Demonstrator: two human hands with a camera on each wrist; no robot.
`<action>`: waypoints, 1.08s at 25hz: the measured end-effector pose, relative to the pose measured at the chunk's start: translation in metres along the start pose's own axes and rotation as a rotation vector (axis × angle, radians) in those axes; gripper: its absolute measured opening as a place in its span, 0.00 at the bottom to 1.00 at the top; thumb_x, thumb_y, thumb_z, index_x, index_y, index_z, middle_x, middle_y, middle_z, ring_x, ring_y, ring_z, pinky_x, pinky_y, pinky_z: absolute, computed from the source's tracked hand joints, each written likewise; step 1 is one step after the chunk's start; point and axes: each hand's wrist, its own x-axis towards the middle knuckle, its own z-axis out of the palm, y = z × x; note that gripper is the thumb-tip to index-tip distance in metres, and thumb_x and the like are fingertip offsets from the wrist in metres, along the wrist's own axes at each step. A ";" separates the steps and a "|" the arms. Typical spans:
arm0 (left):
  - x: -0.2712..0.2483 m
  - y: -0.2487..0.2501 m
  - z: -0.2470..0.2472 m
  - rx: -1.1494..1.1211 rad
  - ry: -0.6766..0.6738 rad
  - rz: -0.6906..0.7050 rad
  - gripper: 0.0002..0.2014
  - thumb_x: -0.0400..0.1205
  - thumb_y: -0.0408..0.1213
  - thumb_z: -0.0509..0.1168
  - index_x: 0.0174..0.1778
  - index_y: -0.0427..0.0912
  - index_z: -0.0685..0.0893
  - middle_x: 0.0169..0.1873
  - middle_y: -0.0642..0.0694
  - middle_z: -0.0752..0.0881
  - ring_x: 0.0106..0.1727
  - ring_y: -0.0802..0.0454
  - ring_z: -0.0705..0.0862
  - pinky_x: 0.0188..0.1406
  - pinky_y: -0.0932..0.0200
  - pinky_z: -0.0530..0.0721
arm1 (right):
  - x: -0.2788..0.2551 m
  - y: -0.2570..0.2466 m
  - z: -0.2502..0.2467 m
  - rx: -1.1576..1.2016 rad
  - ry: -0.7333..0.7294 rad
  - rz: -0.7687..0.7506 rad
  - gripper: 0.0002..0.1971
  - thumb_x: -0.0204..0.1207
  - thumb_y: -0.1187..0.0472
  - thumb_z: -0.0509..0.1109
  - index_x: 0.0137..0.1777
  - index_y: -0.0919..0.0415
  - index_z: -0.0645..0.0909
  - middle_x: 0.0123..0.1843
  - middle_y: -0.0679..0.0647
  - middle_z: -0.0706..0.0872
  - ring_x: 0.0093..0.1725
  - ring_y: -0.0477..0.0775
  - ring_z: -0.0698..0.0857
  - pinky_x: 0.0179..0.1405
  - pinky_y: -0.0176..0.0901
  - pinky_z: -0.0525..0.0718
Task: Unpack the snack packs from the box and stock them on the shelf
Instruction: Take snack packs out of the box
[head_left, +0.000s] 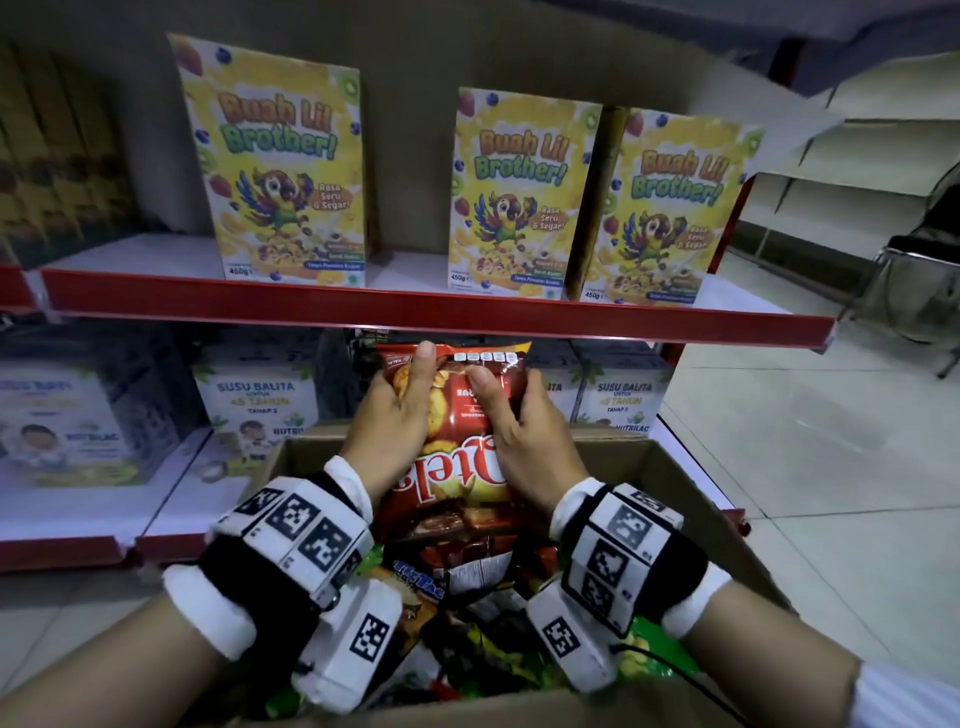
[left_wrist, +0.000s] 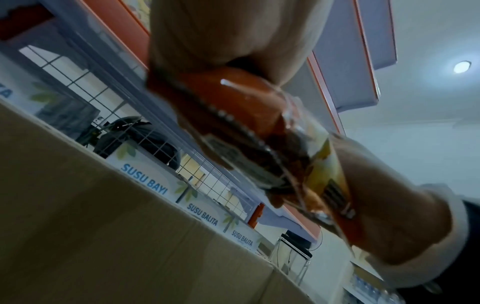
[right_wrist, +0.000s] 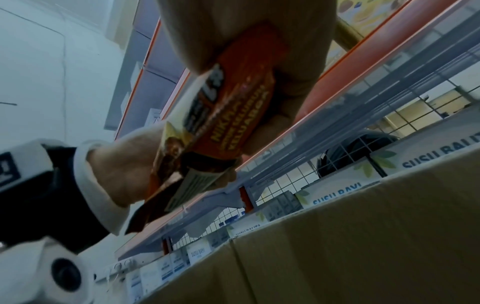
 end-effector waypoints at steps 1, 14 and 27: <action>0.001 -0.001 -0.001 -0.016 0.006 0.031 0.44 0.71 0.75 0.48 0.72 0.45 0.76 0.61 0.41 0.86 0.61 0.42 0.85 0.66 0.43 0.80 | 0.001 0.000 0.000 0.050 -0.016 0.027 0.29 0.66 0.26 0.61 0.53 0.49 0.72 0.51 0.48 0.86 0.46 0.42 0.87 0.43 0.34 0.86; 0.016 -0.003 -0.025 0.111 0.195 0.007 0.52 0.56 0.79 0.60 0.68 0.47 0.59 0.68 0.41 0.71 0.70 0.44 0.73 0.68 0.49 0.74 | 0.028 -0.010 -0.056 0.691 0.042 0.324 0.16 0.71 0.67 0.76 0.56 0.69 0.79 0.55 0.65 0.87 0.48 0.59 0.89 0.45 0.52 0.91; 0.014 0.007 -0.016 -0.557 0.034 -0.184 0.22 0.77 0.41 0.71 0.67 0.47 0.79 0.57 0.45 0.88 0.55 0.47 0.86 0.52 0.49 0.83 | 0.024 0.087 -0.088 -0.840 -0.606 0.351 0.29 0.66 0.43 0.78 0.63 0.55 0.79 0.61 0.53 0.84 0.59 0.54 0.84 0.59 0.46 0.82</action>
